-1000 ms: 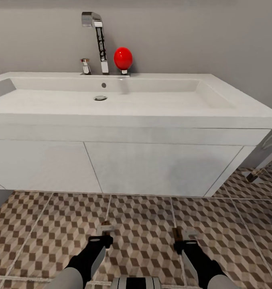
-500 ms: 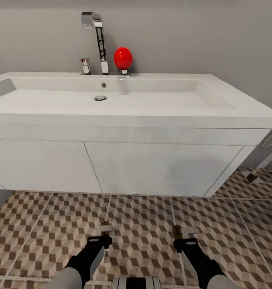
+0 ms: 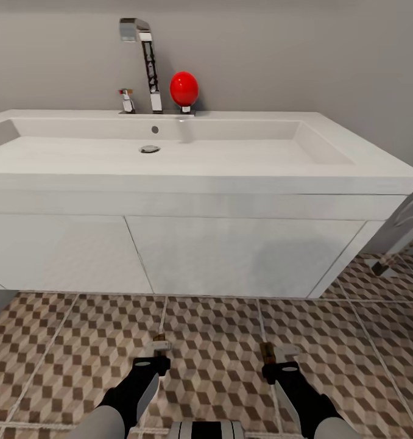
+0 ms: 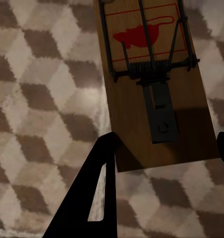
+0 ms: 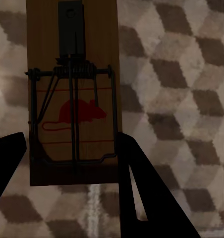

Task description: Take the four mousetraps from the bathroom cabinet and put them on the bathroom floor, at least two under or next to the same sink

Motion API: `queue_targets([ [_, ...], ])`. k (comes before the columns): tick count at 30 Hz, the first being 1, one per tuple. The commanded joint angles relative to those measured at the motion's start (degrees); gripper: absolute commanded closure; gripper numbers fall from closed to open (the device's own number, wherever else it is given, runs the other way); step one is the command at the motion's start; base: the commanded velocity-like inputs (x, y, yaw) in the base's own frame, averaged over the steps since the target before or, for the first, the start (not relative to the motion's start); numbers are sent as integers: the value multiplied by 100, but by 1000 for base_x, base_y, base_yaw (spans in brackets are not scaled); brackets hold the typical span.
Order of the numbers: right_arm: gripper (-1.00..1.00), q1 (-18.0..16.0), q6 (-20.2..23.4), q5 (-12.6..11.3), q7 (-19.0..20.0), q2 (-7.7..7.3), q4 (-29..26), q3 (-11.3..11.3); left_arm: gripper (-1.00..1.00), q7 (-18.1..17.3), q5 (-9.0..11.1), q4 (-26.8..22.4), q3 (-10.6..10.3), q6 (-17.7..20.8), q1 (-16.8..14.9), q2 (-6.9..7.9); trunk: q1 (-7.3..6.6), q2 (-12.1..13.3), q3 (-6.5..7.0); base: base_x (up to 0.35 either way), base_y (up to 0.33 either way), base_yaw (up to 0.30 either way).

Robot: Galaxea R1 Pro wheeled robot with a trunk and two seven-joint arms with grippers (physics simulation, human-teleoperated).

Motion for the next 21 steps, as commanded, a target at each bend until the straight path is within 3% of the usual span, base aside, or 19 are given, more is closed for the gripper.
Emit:
queue_targets([
  [1,100,-2,52,26,-26,1,-9,24,100,7,-29,-16,13,37,1,-4,-1,-2,-4,0,0,-179],
  [8,100,-2,59,22,-28,1,-9,17,100,7,-29,-20,4,37,1,-6,-1,-2,-4,0,0,-135],
  [21,100,-2,52,57,-61,9,-9,21,100,13,-27,-6,5,45,1,-6,-1,-2,-4,0,0,-12],
])
